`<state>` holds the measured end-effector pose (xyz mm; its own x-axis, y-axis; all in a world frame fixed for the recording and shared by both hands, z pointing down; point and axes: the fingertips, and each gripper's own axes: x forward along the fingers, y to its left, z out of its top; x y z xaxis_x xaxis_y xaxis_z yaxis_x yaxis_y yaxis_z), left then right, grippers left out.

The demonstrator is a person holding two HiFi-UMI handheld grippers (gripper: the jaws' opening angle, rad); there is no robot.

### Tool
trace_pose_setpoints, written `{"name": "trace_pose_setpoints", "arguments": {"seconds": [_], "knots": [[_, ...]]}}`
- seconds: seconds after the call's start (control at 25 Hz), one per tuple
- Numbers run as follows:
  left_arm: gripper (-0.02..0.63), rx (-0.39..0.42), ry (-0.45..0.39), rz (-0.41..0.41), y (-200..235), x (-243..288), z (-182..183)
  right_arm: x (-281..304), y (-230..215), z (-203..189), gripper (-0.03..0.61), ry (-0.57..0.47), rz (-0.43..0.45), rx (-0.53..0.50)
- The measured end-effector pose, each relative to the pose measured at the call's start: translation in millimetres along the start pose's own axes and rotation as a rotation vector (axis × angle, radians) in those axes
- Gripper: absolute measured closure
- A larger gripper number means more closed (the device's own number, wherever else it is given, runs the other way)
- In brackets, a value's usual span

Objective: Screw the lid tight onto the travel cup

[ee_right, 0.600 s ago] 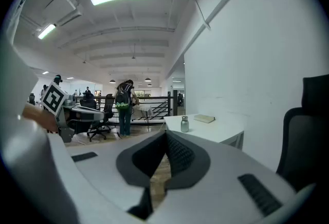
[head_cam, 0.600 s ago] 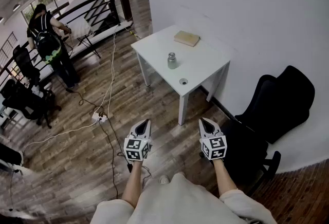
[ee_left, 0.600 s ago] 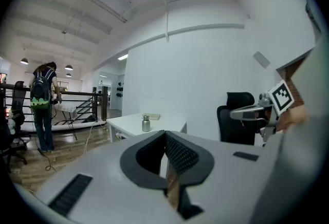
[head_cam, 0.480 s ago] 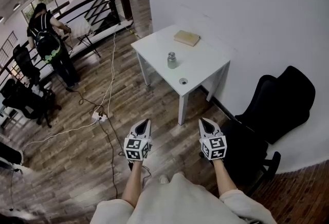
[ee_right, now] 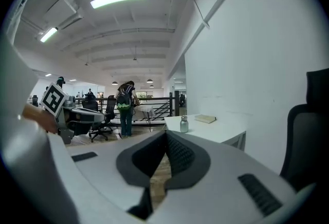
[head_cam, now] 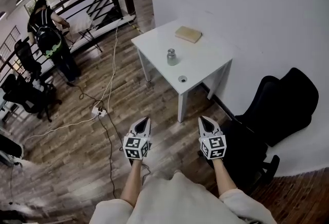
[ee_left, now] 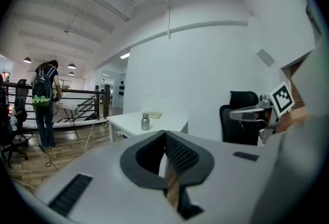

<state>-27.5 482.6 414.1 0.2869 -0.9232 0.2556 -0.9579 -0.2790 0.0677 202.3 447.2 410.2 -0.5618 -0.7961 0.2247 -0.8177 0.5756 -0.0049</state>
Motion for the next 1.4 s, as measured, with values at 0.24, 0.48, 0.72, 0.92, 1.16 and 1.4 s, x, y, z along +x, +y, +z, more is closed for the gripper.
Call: {"name": "trace_pose_setpoints", "arguments": {"seconds": [0.24,0.48,0.72,0.92,1.16,1.4], "knots": [[0.606,-0.005,0.012,0.002,-1.2,19.5,-3.1,16.0,-13.3,-4.3,0.580,0.006,0.006,0.004],[0.606,-0.008,0.020,-0.007,13.4,51.0,2.0,47.4,-25.0,3.6,0.580,0.010,0.012,0.001],[0.606,-0.011,0.016,-0.039,37.7,107.2,8.3,98.5,-44.3,9.3,0.580,0.013,-0.004,-0.010],[0.606,-0.017,0.019,-0.075,70.5,162.6,22.1,156.1,-57.7,20.7,0.580,0.026,-0.018,-0.012],[0.606,-0.031,0.020,-0.106,119.3,228.4,45.4,229.8,-74.8,41.5,0.580,0.039,-0.046,-0.007],[0.606,-0.033,0.024,-0.146,165.8,287.6,63.5,296.3,-88.5,62.1,0.578,0.046,-0.077,-0.013]]}}
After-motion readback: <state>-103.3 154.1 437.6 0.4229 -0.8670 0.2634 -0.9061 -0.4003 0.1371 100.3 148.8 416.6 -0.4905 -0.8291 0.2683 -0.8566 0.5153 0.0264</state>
